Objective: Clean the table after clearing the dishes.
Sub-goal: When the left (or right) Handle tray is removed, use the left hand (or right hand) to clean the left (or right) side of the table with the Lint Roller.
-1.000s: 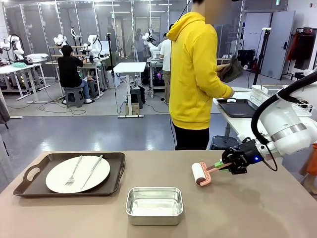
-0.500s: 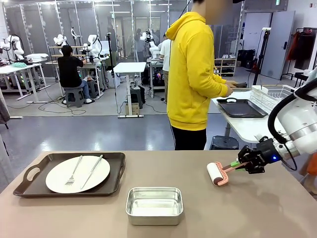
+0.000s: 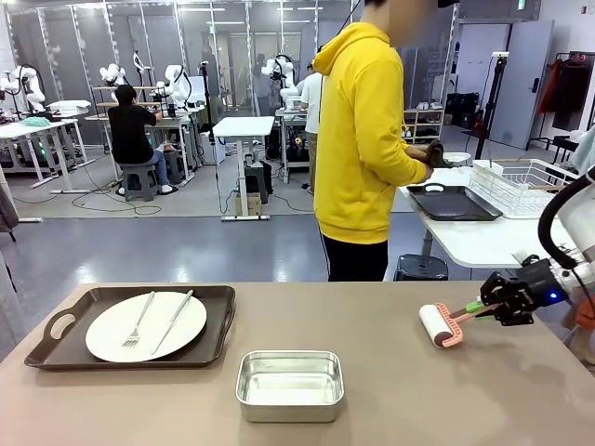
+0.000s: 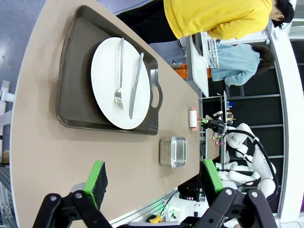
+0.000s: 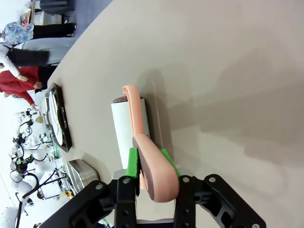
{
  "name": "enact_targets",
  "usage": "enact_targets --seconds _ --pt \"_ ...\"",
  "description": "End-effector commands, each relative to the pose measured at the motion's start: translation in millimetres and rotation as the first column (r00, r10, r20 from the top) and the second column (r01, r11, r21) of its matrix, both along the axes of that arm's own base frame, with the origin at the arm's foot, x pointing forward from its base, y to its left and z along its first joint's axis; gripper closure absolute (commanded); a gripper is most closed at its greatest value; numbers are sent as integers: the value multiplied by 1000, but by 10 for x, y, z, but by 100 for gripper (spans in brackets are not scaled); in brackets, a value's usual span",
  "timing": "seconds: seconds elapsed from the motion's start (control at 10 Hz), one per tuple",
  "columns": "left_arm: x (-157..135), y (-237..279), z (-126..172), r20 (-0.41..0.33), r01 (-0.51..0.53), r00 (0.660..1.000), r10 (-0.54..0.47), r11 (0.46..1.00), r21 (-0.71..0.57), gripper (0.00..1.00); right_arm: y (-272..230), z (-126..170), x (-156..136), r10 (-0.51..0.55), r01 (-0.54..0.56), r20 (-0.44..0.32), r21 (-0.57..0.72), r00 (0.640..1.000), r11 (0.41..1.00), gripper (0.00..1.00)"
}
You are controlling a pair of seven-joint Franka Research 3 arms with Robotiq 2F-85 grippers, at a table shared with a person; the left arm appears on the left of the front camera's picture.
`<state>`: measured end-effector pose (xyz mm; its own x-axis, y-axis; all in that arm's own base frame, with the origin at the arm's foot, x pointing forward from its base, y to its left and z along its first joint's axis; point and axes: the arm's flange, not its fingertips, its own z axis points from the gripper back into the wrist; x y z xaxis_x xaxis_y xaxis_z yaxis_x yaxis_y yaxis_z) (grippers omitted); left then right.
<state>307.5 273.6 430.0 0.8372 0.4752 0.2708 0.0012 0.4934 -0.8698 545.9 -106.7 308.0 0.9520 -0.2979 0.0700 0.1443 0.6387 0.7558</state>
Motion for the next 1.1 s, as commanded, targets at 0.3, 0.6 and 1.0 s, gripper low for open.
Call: enact_targets --seconds 0.3,0.6,1.0 --pt "-26 5 26 9 7 1000 -7 1000 -8 0 -350 -144 -193 -22 23 8 -217 1000 976 78" --pt "-26 5 26 9 7 1000 -7 1000 -8 0 -355 42 -285 -19 26 30 -256 999 966 78" --pt "-26 5 26 9 7 1000 -7 1000 -8 0 -210 257 -421 -11 24 41 -336 999 942 78"
